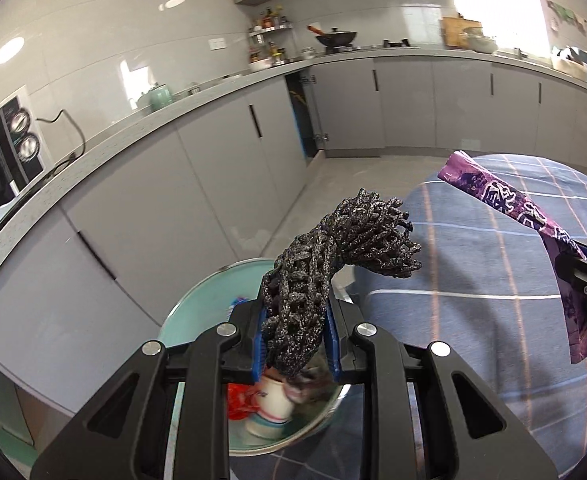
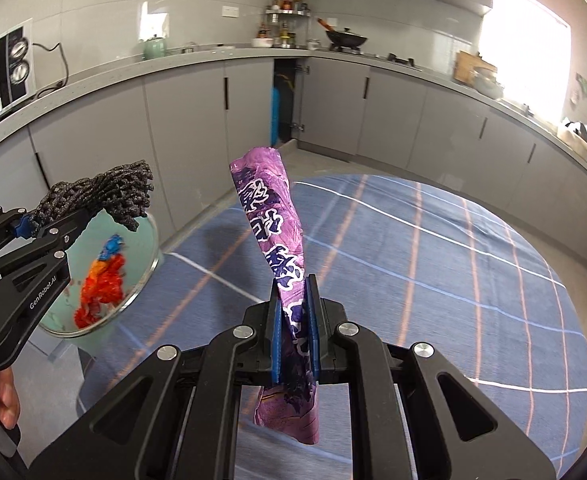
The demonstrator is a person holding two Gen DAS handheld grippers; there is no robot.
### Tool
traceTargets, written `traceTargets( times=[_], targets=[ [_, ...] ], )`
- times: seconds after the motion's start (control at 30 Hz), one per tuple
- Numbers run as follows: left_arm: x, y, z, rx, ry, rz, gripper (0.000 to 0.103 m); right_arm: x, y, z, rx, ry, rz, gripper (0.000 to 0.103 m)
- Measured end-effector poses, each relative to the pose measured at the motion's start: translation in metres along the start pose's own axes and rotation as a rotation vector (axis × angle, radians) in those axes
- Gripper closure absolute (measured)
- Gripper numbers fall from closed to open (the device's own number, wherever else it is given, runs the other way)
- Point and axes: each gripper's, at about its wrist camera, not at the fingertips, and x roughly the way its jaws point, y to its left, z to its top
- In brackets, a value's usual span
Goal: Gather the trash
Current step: 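Carry the black scrubber and purple bag over the teal bin and open both tools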
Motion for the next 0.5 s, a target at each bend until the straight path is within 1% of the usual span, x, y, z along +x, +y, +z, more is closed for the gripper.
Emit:
traceTargets(
  times=[0.2,0.5],
  targets=[
    [-0.002,0.025,-0.01,-0.031,0.006,0.056,0.079,0.001,0.026,0.003,-0.039,-0.01,0.026,0.091],
    [-0.005,0.047,-0.018,-0.059,0.012,0.102,0.079,0.001,0.053,0.007,-0.083,-0.019,0.057,0.091]
  ],
)
